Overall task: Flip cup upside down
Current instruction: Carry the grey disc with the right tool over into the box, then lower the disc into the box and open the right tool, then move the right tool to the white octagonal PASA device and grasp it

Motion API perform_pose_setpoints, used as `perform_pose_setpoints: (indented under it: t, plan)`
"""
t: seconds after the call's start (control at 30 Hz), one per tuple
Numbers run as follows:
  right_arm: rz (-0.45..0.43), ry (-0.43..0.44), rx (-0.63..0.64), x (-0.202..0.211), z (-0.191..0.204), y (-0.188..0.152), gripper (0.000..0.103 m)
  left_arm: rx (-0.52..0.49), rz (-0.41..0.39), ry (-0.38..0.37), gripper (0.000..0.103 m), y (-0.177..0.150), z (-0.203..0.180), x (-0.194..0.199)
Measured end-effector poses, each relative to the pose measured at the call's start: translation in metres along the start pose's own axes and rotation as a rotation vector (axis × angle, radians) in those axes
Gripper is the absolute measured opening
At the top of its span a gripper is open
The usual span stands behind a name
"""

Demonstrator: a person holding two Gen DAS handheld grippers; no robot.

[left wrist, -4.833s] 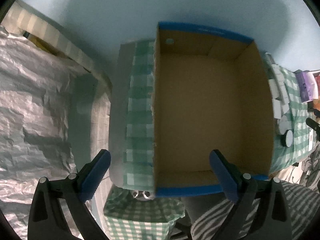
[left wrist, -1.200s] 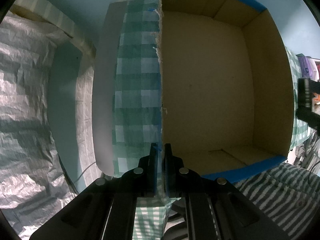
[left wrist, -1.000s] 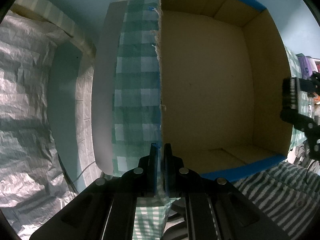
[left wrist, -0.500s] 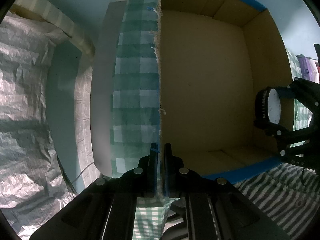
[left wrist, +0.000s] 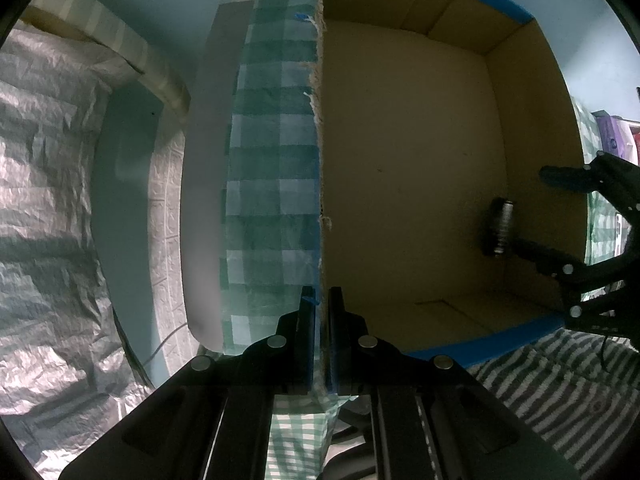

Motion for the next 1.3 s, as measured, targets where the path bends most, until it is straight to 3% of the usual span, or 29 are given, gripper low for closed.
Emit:
perform_pose_setpoints:
  t: [0.23,0.57,0.97,1.3]
  plan:
    - [-0.057,-0.003,-0.039,0.028,-0.013,0.004,0.074,-0.003,0.003,-0.001,0.006,-0.002,-0.002,-0.002]
    - [-0.093,-0.022,-0.173,0.06,-0.062,-0.02,0.074,-0.006,0.007,-0.001,0.006,-0.002,0.0,-0.003]
    - [-0.001,-0.061,-0.336,0.052,-0.148,-0.102,0.079,-0.019,0.01,-0.003,0.006,-0.002,0.002,-0.003]
    - [0.082,-0.054,-0.429,0.012,-0.178,-0.15,0.079,-0.016,0.009,-0.001,0.006,-0.001,0.004,-0.003]
Point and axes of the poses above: each gripper's, at about its wrist camera, not at the fingertips, and x roughly against the way its jaws point, z to its left, y to its top, the point moved 8 cm from there along -x, roughly the way its jaws point, and after that the axes turned 11 degrees about -y, right-handed, at the moved point
